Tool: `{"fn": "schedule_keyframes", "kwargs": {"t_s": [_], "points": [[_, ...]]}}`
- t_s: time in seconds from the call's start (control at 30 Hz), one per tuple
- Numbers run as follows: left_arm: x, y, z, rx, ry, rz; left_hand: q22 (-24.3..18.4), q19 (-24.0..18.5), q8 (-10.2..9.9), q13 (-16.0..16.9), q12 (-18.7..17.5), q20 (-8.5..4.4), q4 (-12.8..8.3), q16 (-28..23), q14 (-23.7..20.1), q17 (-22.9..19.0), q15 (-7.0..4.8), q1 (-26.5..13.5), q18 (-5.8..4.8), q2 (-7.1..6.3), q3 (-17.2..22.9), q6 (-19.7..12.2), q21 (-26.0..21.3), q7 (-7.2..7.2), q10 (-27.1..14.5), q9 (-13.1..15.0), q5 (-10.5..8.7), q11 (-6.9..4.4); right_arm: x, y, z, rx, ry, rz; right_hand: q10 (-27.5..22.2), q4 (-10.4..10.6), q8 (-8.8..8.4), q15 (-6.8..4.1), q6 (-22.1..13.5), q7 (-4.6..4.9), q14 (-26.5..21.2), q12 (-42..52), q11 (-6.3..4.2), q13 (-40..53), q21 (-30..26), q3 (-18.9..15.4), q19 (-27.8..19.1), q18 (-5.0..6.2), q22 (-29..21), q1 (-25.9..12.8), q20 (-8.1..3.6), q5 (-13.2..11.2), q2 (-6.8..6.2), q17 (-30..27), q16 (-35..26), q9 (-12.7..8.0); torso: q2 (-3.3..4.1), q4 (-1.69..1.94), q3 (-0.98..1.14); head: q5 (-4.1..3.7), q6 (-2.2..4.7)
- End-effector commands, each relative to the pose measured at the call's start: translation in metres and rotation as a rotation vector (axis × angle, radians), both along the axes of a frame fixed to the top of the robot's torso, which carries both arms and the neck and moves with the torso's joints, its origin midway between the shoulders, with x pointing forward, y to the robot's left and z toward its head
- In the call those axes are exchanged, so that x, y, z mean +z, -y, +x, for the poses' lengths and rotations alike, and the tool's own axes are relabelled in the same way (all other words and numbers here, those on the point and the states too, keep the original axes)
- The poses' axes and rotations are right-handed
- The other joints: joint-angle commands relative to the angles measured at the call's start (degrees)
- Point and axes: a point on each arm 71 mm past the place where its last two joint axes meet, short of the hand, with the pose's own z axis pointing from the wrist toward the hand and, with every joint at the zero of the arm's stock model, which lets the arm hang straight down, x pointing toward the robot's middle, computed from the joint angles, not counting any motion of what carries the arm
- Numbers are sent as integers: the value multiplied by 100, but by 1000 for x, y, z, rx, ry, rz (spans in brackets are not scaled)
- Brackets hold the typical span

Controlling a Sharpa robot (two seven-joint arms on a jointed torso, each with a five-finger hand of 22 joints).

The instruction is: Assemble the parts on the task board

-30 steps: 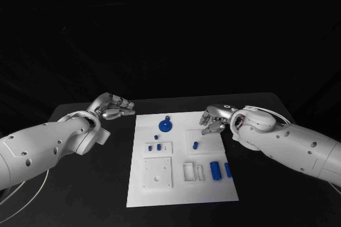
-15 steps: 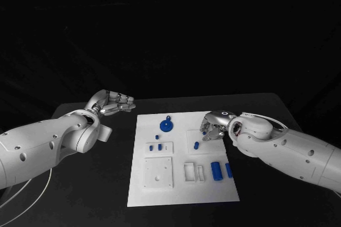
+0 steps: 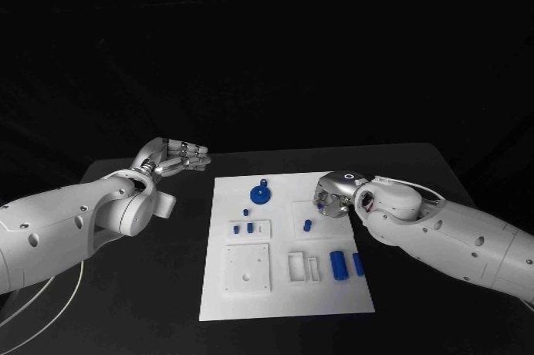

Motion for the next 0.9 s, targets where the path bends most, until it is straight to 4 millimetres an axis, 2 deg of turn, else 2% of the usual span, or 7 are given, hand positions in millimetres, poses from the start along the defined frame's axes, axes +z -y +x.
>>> {"fn": "schedule_keyframes", "kwargs": {"t_s": [0.03, 0.3, 0.43, 0.47, 0.63, 0.9], "points": [[2, 1, 0, -2, 7, -22, -11, -5, -6, -3, 32, 25, 6, -22, -40, -8, 8, -24, 64, 37, -11, -1, 11, 32, -36, -5, 29, 6, -11, -2, -3, 13, -7, -54, 31, 16, 7, -30, 70, 3, -31, 11, 10, -2, 29, 85, -51, 95, 99, 19, 1, -74, -40, -10, 42, 5, -2, -1, -1, -16, -3], [2, 1, 0, -3, 5, -23, -19, -9, -6, -3, 32, 29, 7, -21, -43, -8, 10, -27, 63, 37, -15, 1, 10, 32, -44, -4, 28, 9, -14, -7, -4, 27, -6, -51, 278, 55, 22, -78, 376, -65, -23, 18, -78, 6, 51, 294, -52, 76, 260, 81, -35, -431, 119, -1, 89, 17, 2, -4, -3, -18, -17], [2, 1, 0, -2, 4, -22, -25, -6, -5, -3, 33, 28, 0, -22, -44, -8, 11, -18, 66, 40, -14, 7, 13, 31, -46, -4, 28, 9, -15, -9, -5, 31, 4, -51, 433, 63, 20, -122, 536, -97, -25, 15, -125, 9, 75, 398, -43, 56, 350, 96, -80, -476, 156, 2, 108, 20, 2, 4, -5, -25, -27], [2, 1, 0, -2, 4, -22, -25, -6, -5, -3, 33, 28, 0, -22, -44, -8, 11, -18, 66, 40, -14, 7, 13, 31, -46, -4, 28, 9, -16, -10, -5, 31, 8, -50, 473, 57, 15, -134, 576, -104, -27, 14, -134, 9, 83, 451, -45, 51, 377, 105, -93, -549, 168, 4, 112, 19, 0, 5, -7, -26, -31], [2, 0, 1, -3, 4, -22, -36, -11, -3, -3, 32, 31, -7, -22, -49, -8, 12, -16, 66, 39, -18, 19, 12, 28, -56, -3, 27, 11, -15, -11, -5, 27, 32, -54, 572, 60, 17, -170, 673, -133, -27, 16, -164, 11, 119, 585, -47, 41, 515, 90, -132, -543, 123, 11, 130, 21, -2, 7, -14, -20, -40], [2, -2, 2, 0, 7, -21, -42, -16, -2, -3, 32, 32, -20, -23, -59, -9, 16, -4, 65, 36, -18, 37, 12, 24, -62, -3, 38, 13, -12, -12, -5, 27, 80, -41, 680, 53, 11, -196, 784, -167, -29, 13, -193, 12, 194, 766, -70, 42, 868, 46, -165, -407, 29, 48, 179, 26, -8, -6, -5, -2, -32]]}}
